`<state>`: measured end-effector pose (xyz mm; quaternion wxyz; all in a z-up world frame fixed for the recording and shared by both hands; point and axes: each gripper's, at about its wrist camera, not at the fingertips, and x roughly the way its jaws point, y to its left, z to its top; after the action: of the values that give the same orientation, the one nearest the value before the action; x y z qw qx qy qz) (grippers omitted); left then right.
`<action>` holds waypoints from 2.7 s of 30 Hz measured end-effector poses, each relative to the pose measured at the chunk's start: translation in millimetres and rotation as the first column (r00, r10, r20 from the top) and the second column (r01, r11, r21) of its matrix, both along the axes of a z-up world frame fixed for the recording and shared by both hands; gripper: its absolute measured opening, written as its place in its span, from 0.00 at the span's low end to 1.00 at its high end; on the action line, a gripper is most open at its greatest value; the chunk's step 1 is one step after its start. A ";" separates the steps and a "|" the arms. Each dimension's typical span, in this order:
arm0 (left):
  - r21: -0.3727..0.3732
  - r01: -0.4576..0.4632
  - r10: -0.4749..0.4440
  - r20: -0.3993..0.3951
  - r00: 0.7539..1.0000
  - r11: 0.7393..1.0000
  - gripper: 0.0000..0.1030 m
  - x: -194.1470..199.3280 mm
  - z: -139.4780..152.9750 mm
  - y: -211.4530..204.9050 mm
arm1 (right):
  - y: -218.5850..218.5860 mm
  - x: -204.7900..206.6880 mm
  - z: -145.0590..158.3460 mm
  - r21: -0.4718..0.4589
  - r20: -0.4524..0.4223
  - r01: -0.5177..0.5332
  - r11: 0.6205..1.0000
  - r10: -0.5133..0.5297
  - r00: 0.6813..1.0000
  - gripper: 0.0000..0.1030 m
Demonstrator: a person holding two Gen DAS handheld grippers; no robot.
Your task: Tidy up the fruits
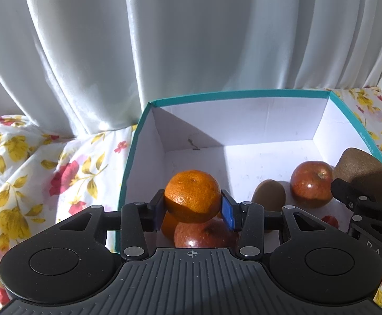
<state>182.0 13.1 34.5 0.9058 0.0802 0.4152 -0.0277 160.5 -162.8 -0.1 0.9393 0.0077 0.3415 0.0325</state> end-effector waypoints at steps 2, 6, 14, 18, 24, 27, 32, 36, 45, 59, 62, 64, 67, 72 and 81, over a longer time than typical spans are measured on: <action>0.001 0.001 -0.001 -0.007 1.000 1.000 0.46 1.4 -2.1 -0.1 | 0.5 1.1 -2.5 -0.005 -0.007 -0.004 1.000 0.004 1.000 0.46; 0.000 0.000 0.000 -0.024 1.000 1.000 0.46 3.1 -6.0 0.5 | 0.5 4.5 -7.2 -0.011 -0.025 -0.008 1.000 0.008 1.000 0.47; 0.008 0.004 -0.004 -0.038 0.999 1.000 0.46 5.0 -10.2 0.2 | -0.5 7.6 -15.9 -0.018 -0.059 -0.009 1.000 0.008 0.998 0.47; 0.016 0.010 -0.010 -0.036 0.999 1.000 0.48 6.0 -10.9 -1.2 | -0.3 7.9 -19.3 -0.020 -0.072 -0.010 1.000 0.008 0.997 0.47; -0.004 0.039 -0.039 -0.035 0.999 0.999 0.75 3.6 -12.2 -3.5 | 4.1 6.4 -15.8 -0.081 -0.036 0.016 0.997 -0.019 0.999 0.81; 0.009 0.044 -0.044 -0.024 0.999 0.999 0.80 1.1 -11.1 -5.0 | 4.3 1.2 -8.3 -0.097 0.017 0.019 0.995 -0.017 1.000 0.88; 0.004 0.041 -0.041 -0.022 0.999 0.999 0.85 -5.5 -8.6 -1.2 | -1.8 -5.9 -3.8 -0.075 0.029 0.058 0.996 -0.056 0.998 1.00; 0.023 0.055 -0.055 -0.005 0.998 0.998 0.88 -20.6 -3.1 1.0 | -10.0 -20.7 1.2 0.019 0.008 0.094 0.995 -0.094 0.996 1.00; -0.061 0.056 -0.058 -0.033 0.998 0.997 0.93 -46.9 28.8 22.3 | 0.4 -36.7 17.5 -0.078 -0.076 0.067 0.995 -0.073 0.994 1.00; 0.070 0.030 -0.011 -0.264 0.964 0.997 0.88 -18.3 37.2 14.8 | 7.9 9.0 26.4 -0.139 -0.443 0.078 0.987 -0.132 0.887 1.00; 0.068 0.001 0.018 -0.285 0.958 0.998 0.89 -11.1 38.7 15.3 | 5.9 19.8 30.4 -0.153 -0.453 0.078 0.985 -0.140 0.881 1.00; 0.064 -0.007 0.025 -0.296 0.955 0.998 0.89 -10.3 35.3 16.7 | 3.8 24.4 31.1 -0.141 -0.460 0.086 0.986 -0.142 0.876 1.00; 0.067 -0.001 0.022 -0.315 0.949 0.998 0.89 -12.0 27.5 17.1 | 3.0 26.6 28.7 -0.096 -0.482 0.076 0.993 -0.113 0.869 1.00; 0.069 -0.020 0.041 -0.319 0.947 0.997 0.89 -17.5 20.8 20.9 | 4.7 24.8 24.2 -0.058 -0.502 0.065 0.996 -0.085 0.861 1.00; 0.082 -0.006 0.032 -0.323 0.946 0.997 0.89 -18.1 15.5 18.8 | 8.6 24.3 18.0 -0.065 -0.519 0.053 0.996 -0.079 0.851 1.00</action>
<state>163.9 31.9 50.0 0.8215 0.1068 0.5599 -0.0149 184.8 -154.3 17.9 0.8121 0.0052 0.5833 -0.0113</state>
